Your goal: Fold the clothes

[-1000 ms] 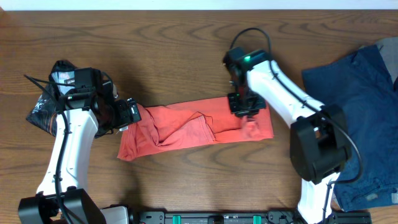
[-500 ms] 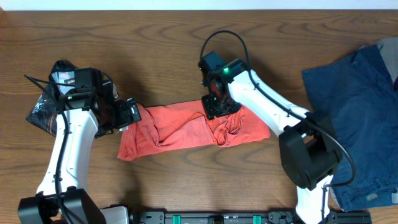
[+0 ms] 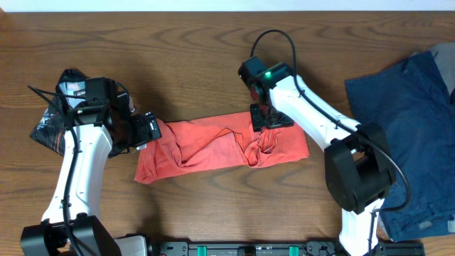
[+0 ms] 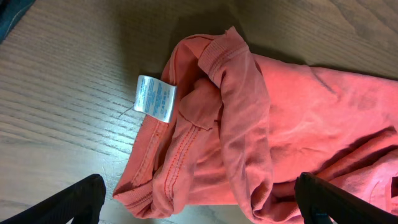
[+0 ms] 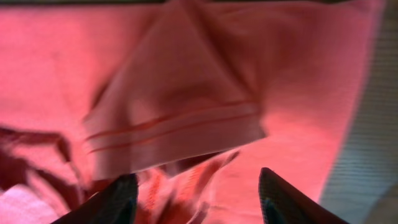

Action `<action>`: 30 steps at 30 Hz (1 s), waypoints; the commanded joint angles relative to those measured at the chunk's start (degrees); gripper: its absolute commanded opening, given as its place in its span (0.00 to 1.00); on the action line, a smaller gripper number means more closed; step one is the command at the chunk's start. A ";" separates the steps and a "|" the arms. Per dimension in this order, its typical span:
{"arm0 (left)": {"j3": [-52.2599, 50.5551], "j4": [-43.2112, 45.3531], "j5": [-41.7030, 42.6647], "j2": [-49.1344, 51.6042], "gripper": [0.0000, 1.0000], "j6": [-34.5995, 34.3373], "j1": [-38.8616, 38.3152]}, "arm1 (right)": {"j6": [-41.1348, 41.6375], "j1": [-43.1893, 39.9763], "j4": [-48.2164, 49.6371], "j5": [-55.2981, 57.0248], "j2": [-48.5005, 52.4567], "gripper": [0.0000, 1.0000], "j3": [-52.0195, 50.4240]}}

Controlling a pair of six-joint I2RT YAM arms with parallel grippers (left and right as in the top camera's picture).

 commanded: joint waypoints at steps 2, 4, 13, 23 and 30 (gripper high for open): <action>0.42 -0.42 -0.07 0.02 0.98 0.74 0.00 | -0.92 -1.46 0.90 2.25 0.07 0.68 0.46; 0.42 -0.61 -0.07 0.02 0.98 0.74 0.00 | -1.99 -1.70 2.64 2.21 0.15 0.68 -0.35; 0.42 -0.85 -0.07 0.02 0.98 0.74 0.00 | -3.58 -1.70 10.60 -0.66 0.50 0.58 -6.84; 0.42 -0.85 -0.07 0.02 0.98 0.74 0.00 | -10.05 -1.09 14.71 -15.80 0.22 0.02 -3.98; 0.42 -0.85 -0.07 0.02 0.98 0.74 0.00 | -14.93 -0.83 20.11 -34.91 0.24 0.40 -2.99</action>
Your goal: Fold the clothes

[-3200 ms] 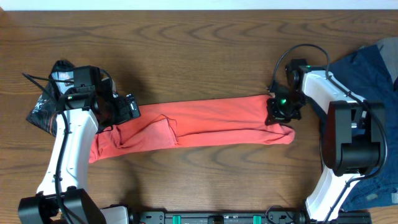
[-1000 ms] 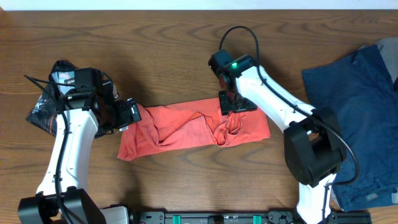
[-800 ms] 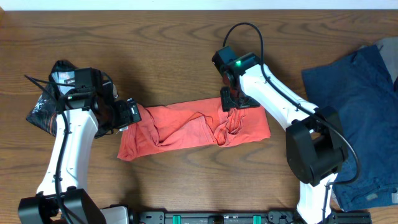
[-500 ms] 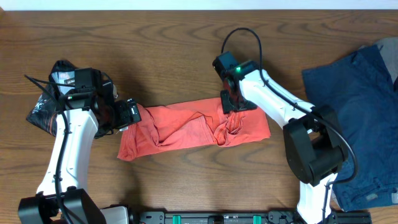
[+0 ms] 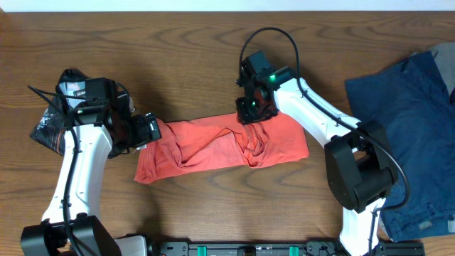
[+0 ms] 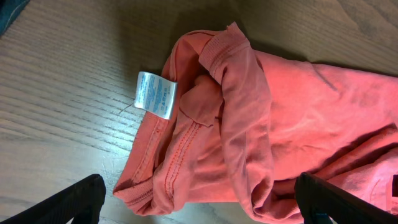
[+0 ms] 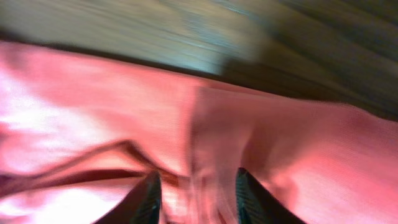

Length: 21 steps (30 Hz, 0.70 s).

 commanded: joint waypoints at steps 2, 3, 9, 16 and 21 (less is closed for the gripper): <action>0.42 -0.33 -0.07 0.02 0.98 0.74 0.00 | -6.75 0.39 -0.11 -12.72 0.20 0.36 0.98; 0.42 -0.35 -0.07 0.02 0.98 0.74 0.00 | -7.85 0.26 -0.85 -12.20 0.11 0.32 0.98; 0.42 -0.33 -0.07 0.02 0.98 0.74 0.00 | -6.49 -2.08 -8.22 0.46 -3.30 0.30 1.31; 0.42 -0.33 -0.09 0.02 0.98 0.74 0.00 | -3.96 -3.19 -13.22 13.99 -9.07 0.35 1.29; 0.42 -0.33 -0.09 0.02 0.98 0.74 0.00 | -1.79 -3.10 -14.51 15.32 -7.93 0.33 -1.60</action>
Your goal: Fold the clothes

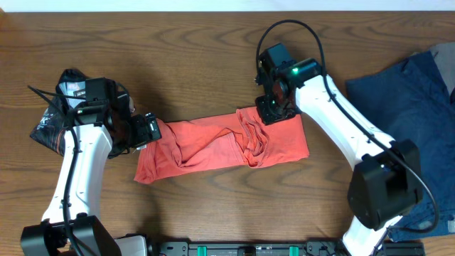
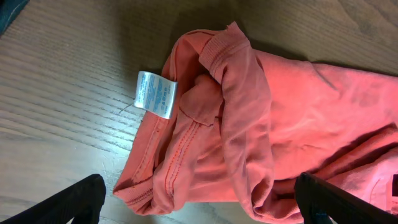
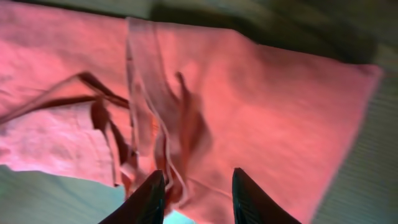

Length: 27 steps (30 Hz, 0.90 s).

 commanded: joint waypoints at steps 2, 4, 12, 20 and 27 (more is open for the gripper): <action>0.42 -0.26 -0.09 0.02 0.98 0.74 -0.02 | 3.06 0.42 1.05 3.39 1.62 0.32 -3.96; 0.42 -0.46 -0.09 0.02 0.98 0.74 -0.02 | 3.85 1.11 2.58 3.37 2.03 0.32 -6.16; 0.42 -0.87 -0.46 0.02 0.98 0.76 -0.02 | 2.25 6.99 13.22 -7.30 2.25 0.33 -13.79; 0.11 -0.85 -0.74 0.02 0.98 0.76 -0.02 | -1.18 13.09 18.47 -10.36 2.23 0.38 -14.21; -1.51 -0.90 -0.63 3.23 0.98 3.13 -0.02 | -0.09 10.21 11.28 -4.72 -0.90 0.39 -10.80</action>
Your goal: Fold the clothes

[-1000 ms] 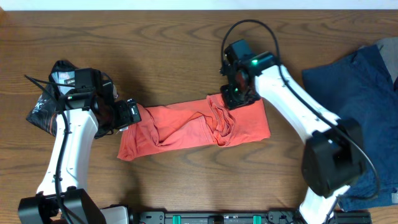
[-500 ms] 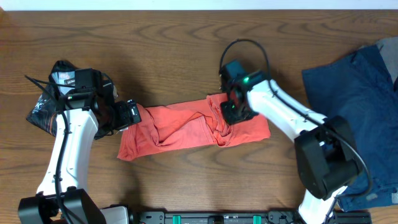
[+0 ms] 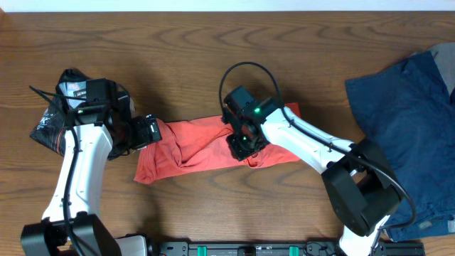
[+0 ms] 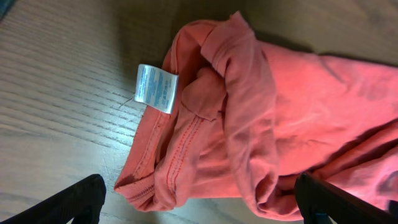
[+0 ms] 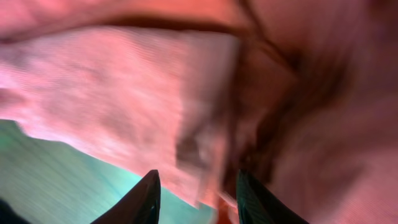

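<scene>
An orange shirt (image 3: 192, 146) lies crumpled in a long strip across the middle of the table. My left gripper (image 3: 148, 131) hangs wide open over its left end; the left wrist view shows that bunched end (image 4: 249, 106) and a white label (image 4: 155, 87) between the spread fingers (image 4: 68, 202). My right gripper (image 3: 240, 142) is down on the shirt's middle. In its blurred wrist view the fingers (image 5: 146, 193) stand close together with a fold of orange cloth (image 5: 205, 155) between them. The shirt's far right corner (image 3: 293, 110) pokes out behind the right arm.
A blue garment (image 3: 405, 107) covers the table's right side. A black bag or cloth with a white tag (image 3: 50, 117) lies at the far left beside the left arm. Bare wooden tabletop (image 3: 178, 57) lies behind the shirt.
My right gripper has moved from the shirt's far edge, right of centre, down and left onto its middle. The shirt's right end has shortened and a corner now sticks out at the back. The left arm has stayed put.
My right gripper first stood open over the bunched folds right of the shirt's middle. Then its jaws were narrower at the shirt's far edge, then further right along that edge, and now it is at the middle with cloth between them. The left gripper stayed open over the left end.
</scene>
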Action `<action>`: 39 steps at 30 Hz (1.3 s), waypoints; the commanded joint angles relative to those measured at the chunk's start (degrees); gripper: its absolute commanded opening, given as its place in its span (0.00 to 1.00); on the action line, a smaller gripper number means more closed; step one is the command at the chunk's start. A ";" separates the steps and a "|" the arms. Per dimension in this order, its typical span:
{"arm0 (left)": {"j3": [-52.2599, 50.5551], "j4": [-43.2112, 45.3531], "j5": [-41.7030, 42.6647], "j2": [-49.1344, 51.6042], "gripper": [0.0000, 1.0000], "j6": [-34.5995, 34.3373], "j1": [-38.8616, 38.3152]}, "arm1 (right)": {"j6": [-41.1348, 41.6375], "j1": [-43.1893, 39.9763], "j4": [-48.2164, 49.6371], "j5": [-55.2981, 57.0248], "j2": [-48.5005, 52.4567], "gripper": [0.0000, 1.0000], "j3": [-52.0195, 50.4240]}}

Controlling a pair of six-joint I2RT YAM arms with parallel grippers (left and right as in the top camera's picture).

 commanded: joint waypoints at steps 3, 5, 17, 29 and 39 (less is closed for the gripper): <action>-1.27 0.28 1.75 6.14 0.98 4.96 0.00 | -0.20 -4.24 -3.93 4.81 -5.75 0.42 3.89; -1.27 0.70 2.10 8.48 0.98 5.31 0.00 | -0.17 -5.55 -4.37 4.83 -7.43 0.43 3.91; -1.27 6.38 7.50 21.44 0.99 9.22 0.00 | 0.72 -12.46 -9.70 4.87 -11.93 0.42 3.91; -0.98 3.43 10.86 21.81 0.09 9.33 0.11 | 0.94 -16.98 -10.88 6.54 -11.96 0.41 3.91; 13.75 -10.84 0.52 18.53 0.06 8.11 6.99 | 0.61 -25.90 -15.26 14.12 -11.96 0.41 3.91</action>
